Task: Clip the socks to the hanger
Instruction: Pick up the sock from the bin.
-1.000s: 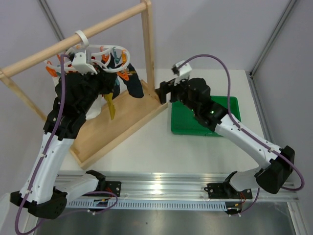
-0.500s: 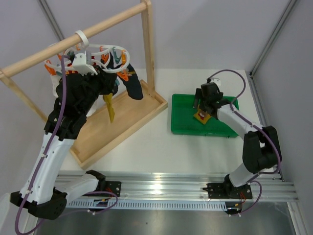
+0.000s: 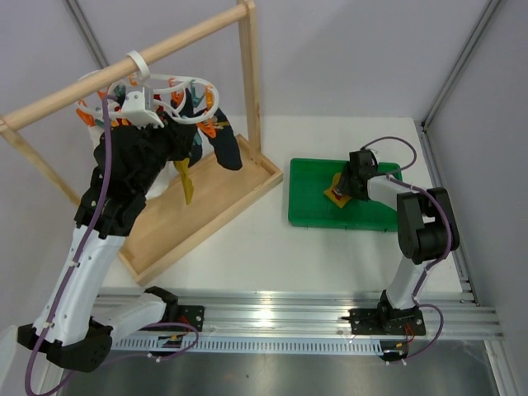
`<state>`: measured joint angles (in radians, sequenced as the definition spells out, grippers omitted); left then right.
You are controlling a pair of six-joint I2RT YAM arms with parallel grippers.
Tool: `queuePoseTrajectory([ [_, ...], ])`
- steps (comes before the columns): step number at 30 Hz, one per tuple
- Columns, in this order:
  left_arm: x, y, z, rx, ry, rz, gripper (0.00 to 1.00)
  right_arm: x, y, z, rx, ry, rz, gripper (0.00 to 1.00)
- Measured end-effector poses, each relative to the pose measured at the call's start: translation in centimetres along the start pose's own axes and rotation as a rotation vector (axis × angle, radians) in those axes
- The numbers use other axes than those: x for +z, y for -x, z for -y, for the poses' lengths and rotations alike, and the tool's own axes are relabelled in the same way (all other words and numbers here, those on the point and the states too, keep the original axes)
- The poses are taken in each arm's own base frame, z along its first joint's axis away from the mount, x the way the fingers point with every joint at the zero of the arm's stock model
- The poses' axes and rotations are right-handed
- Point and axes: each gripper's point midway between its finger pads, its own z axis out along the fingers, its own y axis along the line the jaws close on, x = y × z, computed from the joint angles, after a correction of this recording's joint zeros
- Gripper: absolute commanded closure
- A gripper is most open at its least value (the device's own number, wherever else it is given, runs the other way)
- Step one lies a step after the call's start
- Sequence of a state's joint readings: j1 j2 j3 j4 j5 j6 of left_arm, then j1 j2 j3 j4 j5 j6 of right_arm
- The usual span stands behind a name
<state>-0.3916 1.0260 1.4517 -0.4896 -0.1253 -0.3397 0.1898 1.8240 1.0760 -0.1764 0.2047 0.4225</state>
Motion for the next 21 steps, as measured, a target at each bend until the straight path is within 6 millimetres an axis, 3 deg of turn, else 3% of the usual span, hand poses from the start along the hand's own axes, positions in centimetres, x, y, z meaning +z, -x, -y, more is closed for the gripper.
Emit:
queuePoseTrajectory([
  [3, 0.0, 0.0, 0.0, 0.000, -0.001, 0.001, 0.99, 0.4, 0.3, -0.8, -0.001, 0.035, 0.011, 0.61],
  [4, 0.0, 0.0, 0.0, 0.000, 0.000, 0.000, 0.99, 0.5, 0.3, -1.0, 0.001, 0.043, 0.014, 0.79],
  [6, 0.0, 0.0, 0.0, 0.000, 0.000, 0.000, 0.99, 0.6, 0.3, -1.2, -0.002, 0.056, 0.013, 1.00],
  [11, 0.1, -0.1, 0.0, 0.000, 0.000, -0.002, 0.99, 0.0, 0.0, -1.6, -0.055, 0.059, 0.009, 1.00],
  [14, 0.1, -0.1, 0.0, 0.000, 0.001, -0.001, 0.99, -2.1, -0.1, -3.0, -0.158, 0.069, 0.026, 1.00],
  [18, 0.1, -0.1, 0.0, 0.000, 0.001, -0.001, 0.99, -8.4, 1.2, -9.2, -0.338, 0.193, 0.140, 1.00],
  [21, 0.1, -0.1, 0.0, 0.000, 0.000, -0.002, 0.99, -15.1, 1.8, -15.3, -0.458, 0.360, 0.262, 1.00],
])
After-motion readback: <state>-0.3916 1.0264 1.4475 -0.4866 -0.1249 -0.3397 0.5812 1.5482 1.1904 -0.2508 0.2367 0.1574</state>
